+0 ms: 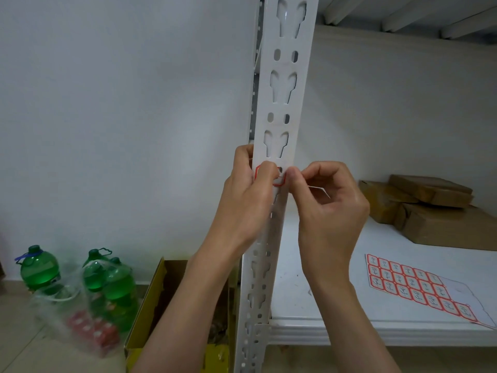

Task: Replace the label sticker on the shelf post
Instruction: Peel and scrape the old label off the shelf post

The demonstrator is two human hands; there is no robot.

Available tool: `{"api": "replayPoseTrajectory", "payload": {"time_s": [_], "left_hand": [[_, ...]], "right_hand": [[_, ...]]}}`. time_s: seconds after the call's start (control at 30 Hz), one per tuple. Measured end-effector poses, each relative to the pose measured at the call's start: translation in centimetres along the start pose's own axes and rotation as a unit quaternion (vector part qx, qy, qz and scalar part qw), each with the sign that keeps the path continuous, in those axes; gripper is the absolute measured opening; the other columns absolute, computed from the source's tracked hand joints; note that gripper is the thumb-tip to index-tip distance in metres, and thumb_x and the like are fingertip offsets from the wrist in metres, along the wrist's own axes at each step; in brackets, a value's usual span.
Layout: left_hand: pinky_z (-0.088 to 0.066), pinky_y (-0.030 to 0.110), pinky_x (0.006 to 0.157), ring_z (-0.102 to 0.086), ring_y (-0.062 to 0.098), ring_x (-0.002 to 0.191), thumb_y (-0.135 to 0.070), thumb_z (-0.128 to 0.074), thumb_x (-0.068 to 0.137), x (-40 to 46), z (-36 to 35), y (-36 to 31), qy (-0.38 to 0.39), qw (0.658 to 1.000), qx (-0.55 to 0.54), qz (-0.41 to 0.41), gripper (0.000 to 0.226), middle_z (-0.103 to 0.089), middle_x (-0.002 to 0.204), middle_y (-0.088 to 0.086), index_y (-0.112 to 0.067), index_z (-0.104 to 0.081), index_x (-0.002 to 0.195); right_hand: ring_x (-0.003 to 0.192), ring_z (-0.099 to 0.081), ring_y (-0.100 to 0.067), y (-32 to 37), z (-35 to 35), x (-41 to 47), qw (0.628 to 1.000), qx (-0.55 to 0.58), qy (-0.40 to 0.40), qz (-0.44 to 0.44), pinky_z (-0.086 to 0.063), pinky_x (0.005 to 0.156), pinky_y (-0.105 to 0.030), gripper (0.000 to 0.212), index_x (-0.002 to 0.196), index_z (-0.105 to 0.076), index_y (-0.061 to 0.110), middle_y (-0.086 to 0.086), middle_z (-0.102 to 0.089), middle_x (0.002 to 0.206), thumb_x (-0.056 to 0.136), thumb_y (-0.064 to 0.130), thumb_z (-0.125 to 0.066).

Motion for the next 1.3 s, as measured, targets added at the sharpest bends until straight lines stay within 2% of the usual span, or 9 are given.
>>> {"api": "replayPoseTrajectory", "payload": {"time_s": [0.13, 0.27, 0.47, 0.67, 0.77, 0.87, 1.03, 1.13, 1.3], "left_hand": [[-0.049, 0.021, 0.059, -0.054, 0.004, 0.066, -0.030, -0.042, 0.101, 0.1, 0.2, 0.3, -0.008, 1.000, 0.015, -0.001, 0.004, -0.060, 0.081, -0.011, -0.032, -0.045, 0.104], [-0.043, 0.012, 0.050, -0.050, 0.003, 0.064, -0.027, -0.044, 0.101, -0.2, 0.0, 0.2, -0.019, 1.000, 0.008, -0.009, 0.012, -0.059, 0.086, -0.006, -0.026, -0.046, 0.113], [-0.043, 0.015, 0.056, -0.052, 0.001, 0.065, -0.030, -0.045, 0.102, -0.3, -0.2, 0.5, -0.021, 1.000, 0.008, -0.003, 0.021, -0.060, 0.088, -0.009, -0.024, -0.046, 0.122], [-0.045, 0.014, 0.053, -0.054, 0.011, 0.073, -0.027, -0.045, 0.101, -0.2, -0.3, 0.8, -0.020, 1.000, -0.005, 0.011, 0.024, -0.062, 0.100, 0.001, -0.024, -0.046, 0.125], [-0.047, 0.017, 0.059, -0.057, 0.012, 0.080, -0.027, -0.044, 0.101, -0.3, -0.3, 0.9, -0.020, 1.000, 0.004, 0.015, 0.025, -0.062, 0.103, 0.000, -0.024, -0.045, 0.126], [-0.048, 0.023, 0.063, -0.057, 0.013, 0.082, -0.027, -0.044, 0.101, -0.3, -0.3, 0.8, -0.021, 1.000, 0.004, 0.015, 0.022, -0.063, 0.106, 0.004, -0.026, -0.046, 0.124], [-0.048, 0.032, 0.075, -0.063, 0.012, 0.090, -0.027, -0.041, 0.102, -0.4, -0.2, 0.8, -0.021, 1.000, 0.004, 0.017, 0.021, -0.066, 0.098, -0.010, -0.027, -0.048, 0.121], [-0.049, 0.026, 0.075, -0.065, 0.008, 0.092, -0.026, -0.037, 0.103, -0.2, 0.3, 0.8, -0.027, 1.000, 0.007, 0.012, 0.020, -0.068, 0.097, -0.014, -0.029, -0.054, 0.113], [-0.053, 0.018, 0.076, -0.067, 0.012, 0.101, -0.034, -0.048, 0.095, 0.0, 1.4, 0.2, -0.048, 0.998, 0.031, -0.036, 0.034, -0.069, 0.115, -0.008, -0.025, -0.063, 0.125]], "right_hand": [[0.074, -0.071, -0.016, -0.9, 1.5, 0.4, 0.997, 0.040, -0.019, -0.056, -0.057, 0.070, -0.019, 0.004, 0.086, -0.074, 0.015, 0.003, -0.073, 0.079, 0.087, 0.012, -0.077], [0.069, -0.069, -0.008, -3.4, 3.2, 0.9, 0.995, -0.006, -0.010, -0.098, -0.055, 0.066, -0.016, 0.013, 0.085, -0.077, 0.023, 0.004, -0.075, 0.081, 0.087, 0.010, -0.076], [0.065, -0.067, -0.009, -11.2, 5.0, -1.0, 0.937, -0.195, 0.138, -0.256, -0.049, 0.060, -0.005, 0.019, 0.094, -0.080, 0.015, 0.002, -0.075, 0.083, 0.092, 0.001, -0.067], [0.067, -0.074, -0.026, -15.5, 6.4, -3.5, 0.871, -0.291, 0.214, -0.333, -0.063, 0.075, -0.042, 0.030, 0.084, -0.076, 0.009, -0.013, -0.073, 0.071, 0.083, -0.016, -0.058], [0.054, -0.070, -0.017, -15.9, 6.7, -3.6, 0.850, -0.332, 0.224, -0.342, -0.062, 0.066, -0.032, 0.021, 0.072, -0.071, 0.013, -0.008, -0.071, 0.065, 0.081, -0.006, -0.075], [0.052, -0.060, -0.007, -15.5, 6.7, -3.3, 0.840, -0.365, 0.241, -0.321, -0.042, 0.051, -0.017, 0.020, 0.067, -0.068, 0.013, 0.000, -0.066, 0.063, 0.080, 0.008, -0.082], [0.069, -0.060, -0.008, -15.2, 6.4, -3.1, 0.828, -0.400, 0.267, -0.287, -0.039, 0.054, -0.011, 0.029, 0.093, -0.078, 0.012, -0.006, -0.075, 0.097, 0.090, -0.010, -0.060], [0.081, -0.060, -0.009, -13.8, 5.4, -2.5, 0.850, -0.376, 0.262, -0.258, -0.042, 0.059, -0.012, 0.034, 0.115, -0.072, 0.016, -0.006, -0.069, 0.114, 0.091, -0.006, -0.062], [0.080, -0.063, 0.000, -5.7, 2.8, 0.4, 0.968, -0.208, 0.128, -0.058, -0.045, 0.068, -0.005, 0.019, 0.090, -0.074, 0.027, 0.007, -0.070, 0.088, 0.092, 0.008, -0.069]]}}
Point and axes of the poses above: each hand's wrist, its own x-axis towards the middle knuckle, its own z-axis out of the back of the hand, y = z × x, the point moved 7 cm from there along x, towards the middle knuckle
